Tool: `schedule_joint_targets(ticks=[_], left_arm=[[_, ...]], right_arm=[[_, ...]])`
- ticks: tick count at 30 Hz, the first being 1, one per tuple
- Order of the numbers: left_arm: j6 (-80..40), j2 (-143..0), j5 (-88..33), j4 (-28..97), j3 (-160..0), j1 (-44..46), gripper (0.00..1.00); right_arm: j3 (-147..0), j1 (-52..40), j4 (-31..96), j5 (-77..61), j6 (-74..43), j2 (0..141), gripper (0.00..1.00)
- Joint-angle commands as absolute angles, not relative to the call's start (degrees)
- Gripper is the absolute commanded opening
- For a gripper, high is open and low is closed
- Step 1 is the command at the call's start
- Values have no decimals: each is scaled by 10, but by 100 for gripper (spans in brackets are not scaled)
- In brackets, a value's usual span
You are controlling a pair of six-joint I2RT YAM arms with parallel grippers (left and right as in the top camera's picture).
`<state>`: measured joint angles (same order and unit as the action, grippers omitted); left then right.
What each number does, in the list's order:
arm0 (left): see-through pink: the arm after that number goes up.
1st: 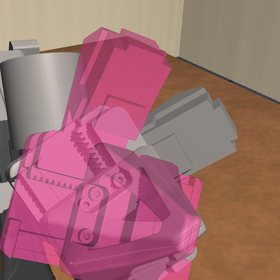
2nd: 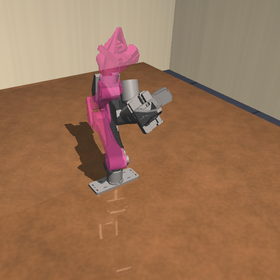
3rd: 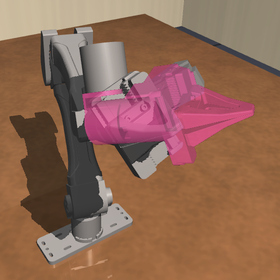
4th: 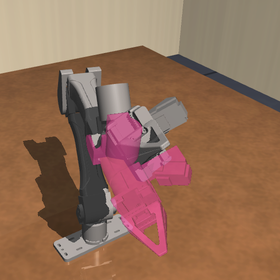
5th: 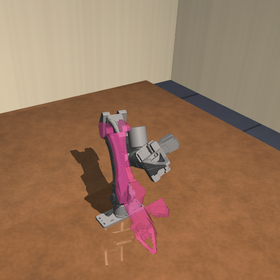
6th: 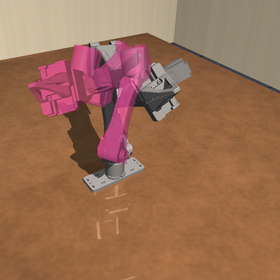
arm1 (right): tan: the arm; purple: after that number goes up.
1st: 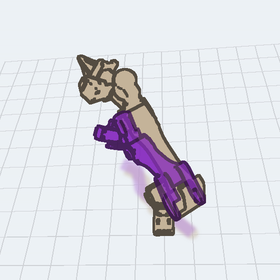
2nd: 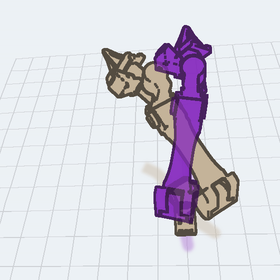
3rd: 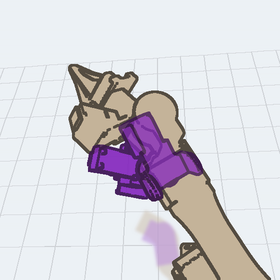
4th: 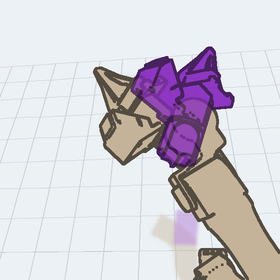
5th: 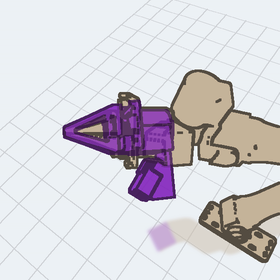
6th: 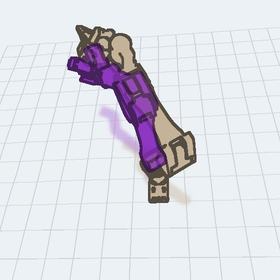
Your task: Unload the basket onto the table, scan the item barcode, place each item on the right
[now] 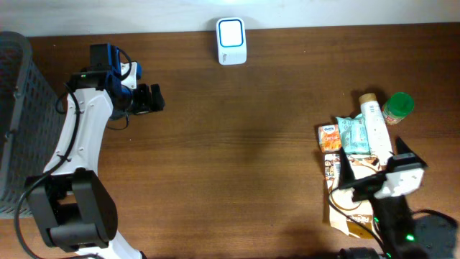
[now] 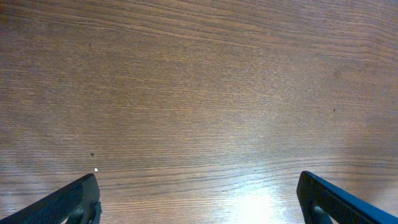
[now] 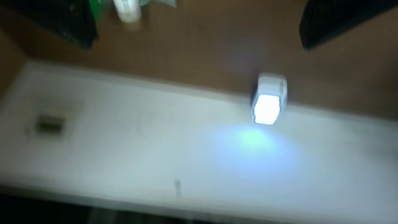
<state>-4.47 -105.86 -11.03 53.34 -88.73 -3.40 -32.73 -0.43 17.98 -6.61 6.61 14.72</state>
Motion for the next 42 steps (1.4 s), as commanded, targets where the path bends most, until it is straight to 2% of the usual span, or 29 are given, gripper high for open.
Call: schedule_joint_targets(ticks=[1, 5, 12, 18, 42], left_arm=[[-40, -1060, -111, 533, -888, -34, 99], [-40, -1060, -111, 533, -888, -34, 99], [-40, -1060, -111, 533, -888, -34, 99], [-40, -1060, -111, 533, -888, -34, 99], [-40, -1060, -111, 533, -888, -34, 99]], right_arm=[[-194, -8, 46, -124, 68, 91, 98], [-82, -16, -48, -131, 66, 28, 98], [-3, -19, -62, -133, 65, 2, 98], [-3, -19, 37, -129, 66, 2, 98], [-3, -19, 33, -129, 66, 2, 98]])
